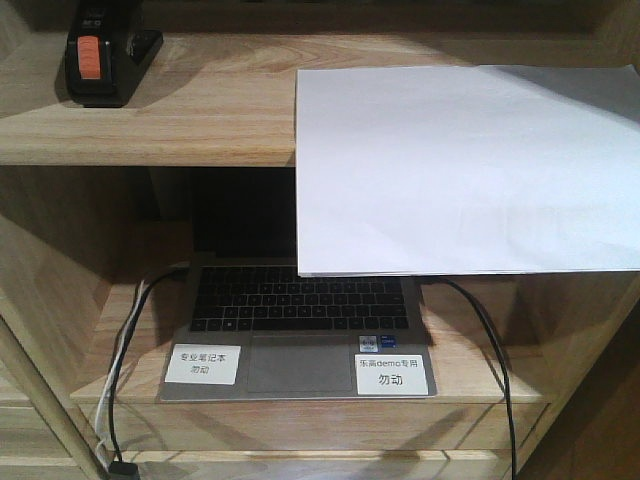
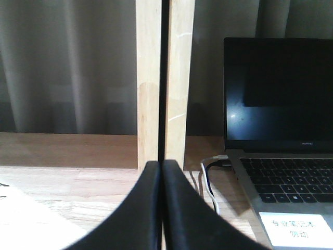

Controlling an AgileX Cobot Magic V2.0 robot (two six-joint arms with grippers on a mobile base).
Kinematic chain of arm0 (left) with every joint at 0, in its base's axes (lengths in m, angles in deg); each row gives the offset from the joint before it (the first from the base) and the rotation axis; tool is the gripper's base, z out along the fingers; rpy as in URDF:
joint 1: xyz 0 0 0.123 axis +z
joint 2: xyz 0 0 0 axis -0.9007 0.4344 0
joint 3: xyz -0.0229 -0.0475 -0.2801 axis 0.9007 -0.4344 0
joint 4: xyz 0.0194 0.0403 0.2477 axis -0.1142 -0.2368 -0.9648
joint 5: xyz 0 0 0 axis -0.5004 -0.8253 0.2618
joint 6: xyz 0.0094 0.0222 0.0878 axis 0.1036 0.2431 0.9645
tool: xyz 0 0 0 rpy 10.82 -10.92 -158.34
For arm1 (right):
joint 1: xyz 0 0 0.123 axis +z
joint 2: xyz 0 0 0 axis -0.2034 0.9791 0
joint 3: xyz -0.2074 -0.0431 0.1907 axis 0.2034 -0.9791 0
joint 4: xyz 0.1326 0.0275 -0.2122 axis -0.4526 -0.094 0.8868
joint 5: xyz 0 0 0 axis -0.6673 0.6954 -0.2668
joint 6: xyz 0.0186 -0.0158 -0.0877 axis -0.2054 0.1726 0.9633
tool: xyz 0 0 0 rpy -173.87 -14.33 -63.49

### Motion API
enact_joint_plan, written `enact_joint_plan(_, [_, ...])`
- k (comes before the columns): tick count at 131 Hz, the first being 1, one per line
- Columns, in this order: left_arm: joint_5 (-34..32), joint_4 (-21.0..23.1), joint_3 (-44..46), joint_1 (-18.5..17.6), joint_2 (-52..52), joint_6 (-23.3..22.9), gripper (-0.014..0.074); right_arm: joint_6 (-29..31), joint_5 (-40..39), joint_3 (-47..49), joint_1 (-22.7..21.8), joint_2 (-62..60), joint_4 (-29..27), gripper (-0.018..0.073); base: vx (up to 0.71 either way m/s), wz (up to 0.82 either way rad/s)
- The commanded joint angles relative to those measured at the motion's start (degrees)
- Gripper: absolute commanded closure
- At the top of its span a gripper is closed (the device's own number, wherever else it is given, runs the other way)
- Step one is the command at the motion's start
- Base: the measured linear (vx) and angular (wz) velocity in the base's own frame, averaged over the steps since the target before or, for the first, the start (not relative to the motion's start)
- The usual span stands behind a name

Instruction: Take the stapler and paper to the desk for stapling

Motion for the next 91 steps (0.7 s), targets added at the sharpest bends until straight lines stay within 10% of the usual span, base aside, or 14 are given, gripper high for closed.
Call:
enact_joint_plan(1, [-4.09,0.33,-0.58,-0.16,-0.88,-0.54,0.0603,0.38,-4.06,-0.12,-0.02,-0.55,0.52,0.0565,0.0,0.0])
enact_joint_plan(91, [-4.09,0.33,-0.58,-0.16,-0.88,-0.54,0.0603,0.38,-4.06,-0.12,-0.02,-0.55,0.52,0.0565,0.0,0.0])
